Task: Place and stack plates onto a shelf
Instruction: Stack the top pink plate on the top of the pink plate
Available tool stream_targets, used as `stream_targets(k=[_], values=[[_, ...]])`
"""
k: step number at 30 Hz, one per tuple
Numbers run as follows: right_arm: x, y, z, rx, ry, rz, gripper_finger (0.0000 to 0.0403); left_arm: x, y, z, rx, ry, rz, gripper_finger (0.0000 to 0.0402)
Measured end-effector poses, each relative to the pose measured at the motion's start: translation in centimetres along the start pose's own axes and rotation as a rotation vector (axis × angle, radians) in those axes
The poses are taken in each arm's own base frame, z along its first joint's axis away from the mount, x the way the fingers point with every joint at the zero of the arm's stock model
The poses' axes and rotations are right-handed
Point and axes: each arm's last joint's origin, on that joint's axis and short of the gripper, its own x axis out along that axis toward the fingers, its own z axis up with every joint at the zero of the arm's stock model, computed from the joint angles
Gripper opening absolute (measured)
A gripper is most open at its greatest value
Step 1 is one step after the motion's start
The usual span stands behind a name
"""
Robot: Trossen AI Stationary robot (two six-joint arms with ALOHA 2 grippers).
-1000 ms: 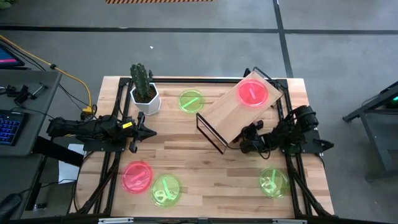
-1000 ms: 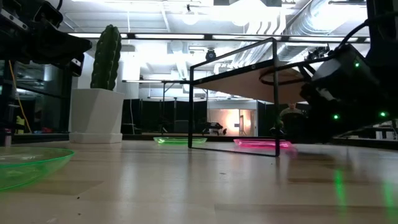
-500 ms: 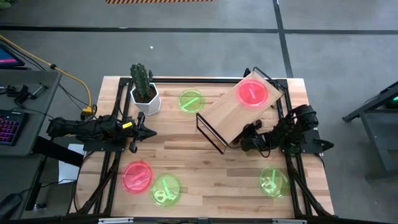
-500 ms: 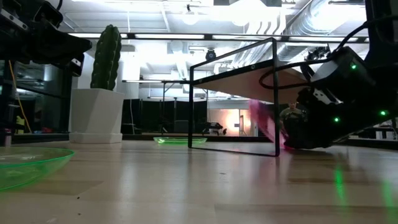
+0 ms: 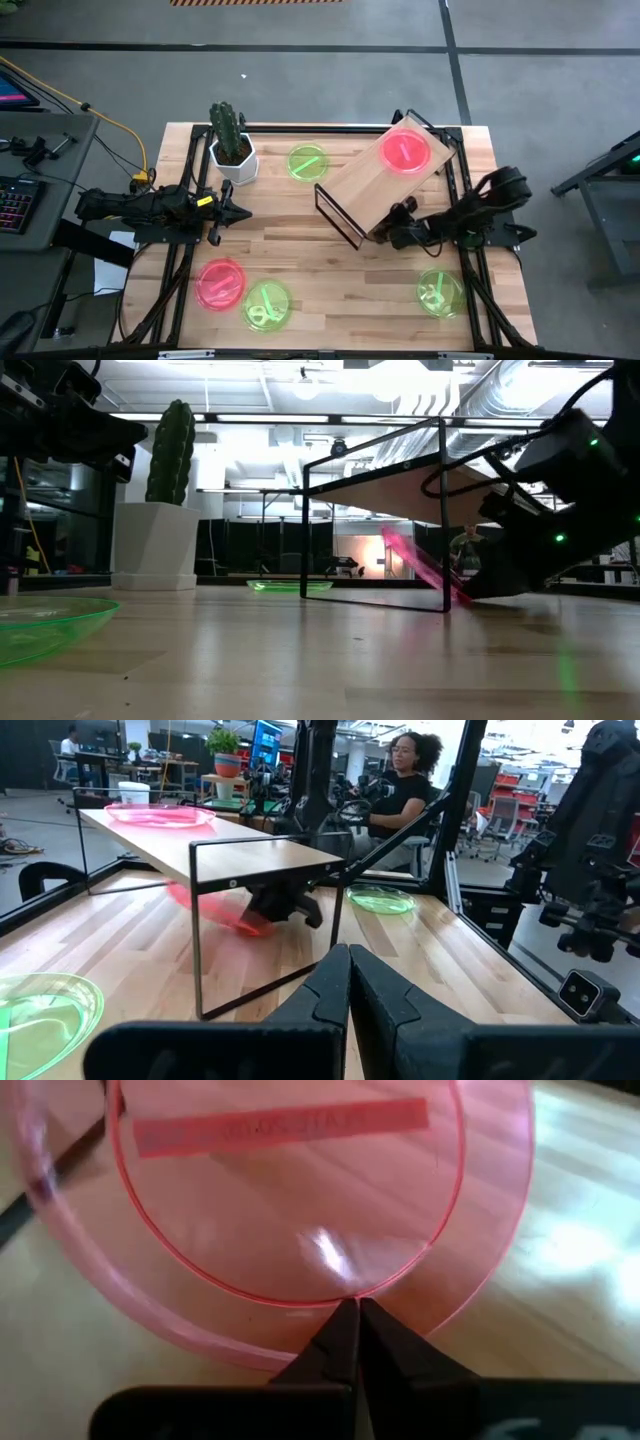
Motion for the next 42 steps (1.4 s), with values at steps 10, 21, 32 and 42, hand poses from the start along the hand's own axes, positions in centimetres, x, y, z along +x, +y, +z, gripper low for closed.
stream_targets(k=[10,21,32,42], values=[[-3.4,-2.3,0.8,-0.133,0.232,0.014,0.0000,0.0,0.0,0.0,0.000,0.000,0.000,0.0001],[-7.2,-3.1,1.3,-0.216,0.493,0.318,0.0000,0.0,0.0,0.0,0.000,0.000,0.000,0.0001],[-9.7,-1.0,2.6,-0.228,0.628,0.596,0.0000,0.0,0.0,0.0,0.000,0.000,0.000,0.0001],[-10.5,2.1,5.0,-0.199,0.601,0.677,0.0000,0.0,0.0,0.0,0.000,0.000,0.000,0.0001]])
